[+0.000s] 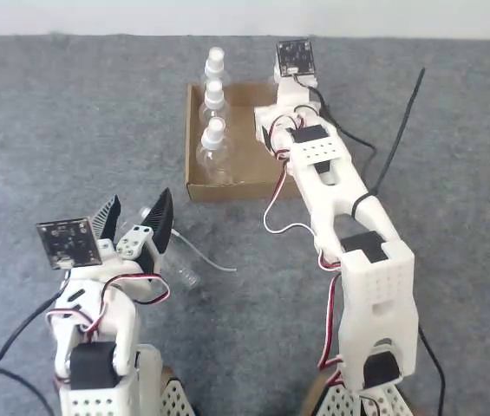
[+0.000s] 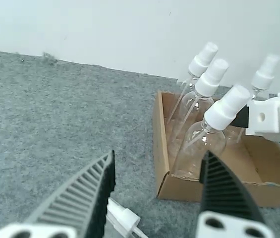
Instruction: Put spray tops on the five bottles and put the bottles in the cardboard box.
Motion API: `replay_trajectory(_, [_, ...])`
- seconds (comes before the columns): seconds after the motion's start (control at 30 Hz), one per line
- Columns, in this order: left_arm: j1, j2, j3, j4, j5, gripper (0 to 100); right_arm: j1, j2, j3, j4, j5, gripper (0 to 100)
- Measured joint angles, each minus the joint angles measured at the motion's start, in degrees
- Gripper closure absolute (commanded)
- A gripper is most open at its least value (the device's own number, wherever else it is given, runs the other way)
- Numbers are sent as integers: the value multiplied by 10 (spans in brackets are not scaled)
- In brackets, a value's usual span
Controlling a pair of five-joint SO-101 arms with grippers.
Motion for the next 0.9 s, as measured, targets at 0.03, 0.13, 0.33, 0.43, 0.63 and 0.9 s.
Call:
replay_trajectory(0.03, [0, 0, 0, 0, 0, 742, 0, -6, 0, 8, 0, 577])
replay_trajectory(0.13, [0, 0, 0, 0, 0, 742, 0, -33, 0, 37, 0, 577])
replay_trajectory(0.33, [0, 0, 0, 0, 0, 742, 0, -76, 0, 105, 0, 577])
replay_trajectory(0.43, [0, 0, 0, 0, 0, 742, 0, -91, 0, 143, 0, 577])
replay_trajectory(0.63, [0, 0, 0, 0, 0, 742, 0, -135, 0, 225, 0, 577])
replay_trajectory(0.9, [-4, 0, 0, 0, 0, 742, 0, -187, 0, 333, 0, 578])
